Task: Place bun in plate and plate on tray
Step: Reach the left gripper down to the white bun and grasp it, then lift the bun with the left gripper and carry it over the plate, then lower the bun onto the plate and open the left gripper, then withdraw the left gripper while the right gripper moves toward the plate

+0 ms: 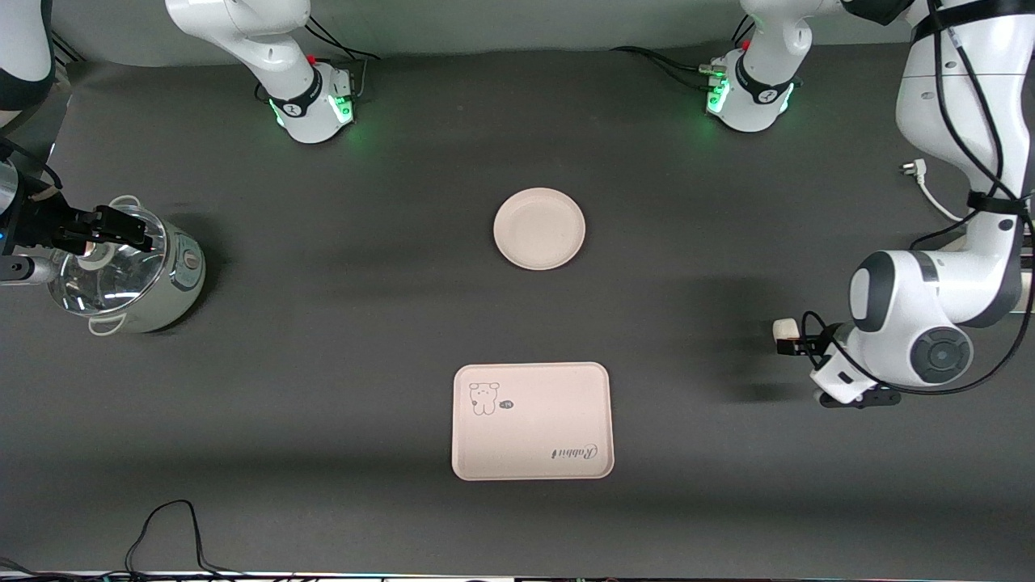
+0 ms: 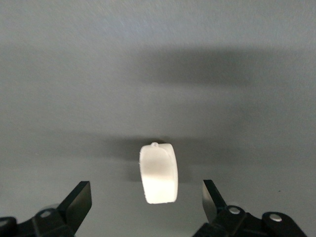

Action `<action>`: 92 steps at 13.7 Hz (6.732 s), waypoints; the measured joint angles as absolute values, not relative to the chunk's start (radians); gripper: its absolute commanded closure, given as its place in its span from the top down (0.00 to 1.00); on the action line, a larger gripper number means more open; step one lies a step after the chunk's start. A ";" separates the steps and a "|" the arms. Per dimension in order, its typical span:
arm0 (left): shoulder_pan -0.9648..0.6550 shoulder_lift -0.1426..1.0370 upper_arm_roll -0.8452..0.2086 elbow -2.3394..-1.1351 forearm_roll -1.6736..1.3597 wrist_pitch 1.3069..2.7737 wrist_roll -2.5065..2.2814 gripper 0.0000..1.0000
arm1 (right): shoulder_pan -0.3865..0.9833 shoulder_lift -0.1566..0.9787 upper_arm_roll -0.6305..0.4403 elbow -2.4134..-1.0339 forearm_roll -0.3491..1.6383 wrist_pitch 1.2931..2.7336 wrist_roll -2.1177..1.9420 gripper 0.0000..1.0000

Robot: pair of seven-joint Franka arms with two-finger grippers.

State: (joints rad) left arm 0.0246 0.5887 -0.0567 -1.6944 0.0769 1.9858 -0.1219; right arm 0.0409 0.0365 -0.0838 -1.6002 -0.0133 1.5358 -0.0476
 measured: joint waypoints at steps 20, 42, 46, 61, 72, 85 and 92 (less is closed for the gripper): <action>0.022 0.598 -0.054 -1.785 0.077 2.111 -0.145 0.44 | 0.041 0.036 -0.084 -1.608 -0.013 1.536 -0.048 1.00; -0.163 0.405 -0.386 -1.284 0.056 1.418 -0.724 0.34 | 0.041 0.036 -0.084 -1.609 -0.013 1.536 -0.048 1.00; -0.323 0.515 -0.393 -1.285 0.057 1.552 -0.947 0.34 | 0.041 0.036 -0.084 -1.609 -0.013 1.536 -0.048 1.00; -0.559 0.599 -0.389 -1.740 0.080 2.125 -1.257 0.86 | 0.041 0.036 -0.083 -1.611 -0.013 1.536 -0.048 1.00; -0.439 0.428 -0.377 -1.710 0.090 1.899 -1.193 1.00 | 0.108 0.010 -0.074 -1.638 0.011 1.532 -0.004 1.00; 0.218 0.148 -0.360 -1.586 0.095 1.538 -0.298 1.00 | 0.780 -0.009 -0.061 -1.746 0.127 1.703 0.757 1.00; 0.108 0.121 -0.164 -1.588 0.113 1.540 -0.108 1.00 | 0.917 -0.020 -0.062 -1.848 0.172 1.803 0.786 1.00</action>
State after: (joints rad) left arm 0.1076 0.1212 -0.1645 -1.5876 0.1131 1.5398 -0.1077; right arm 0.9170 -0.0196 -0.0619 -1.8475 0.1723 1.8030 0.7858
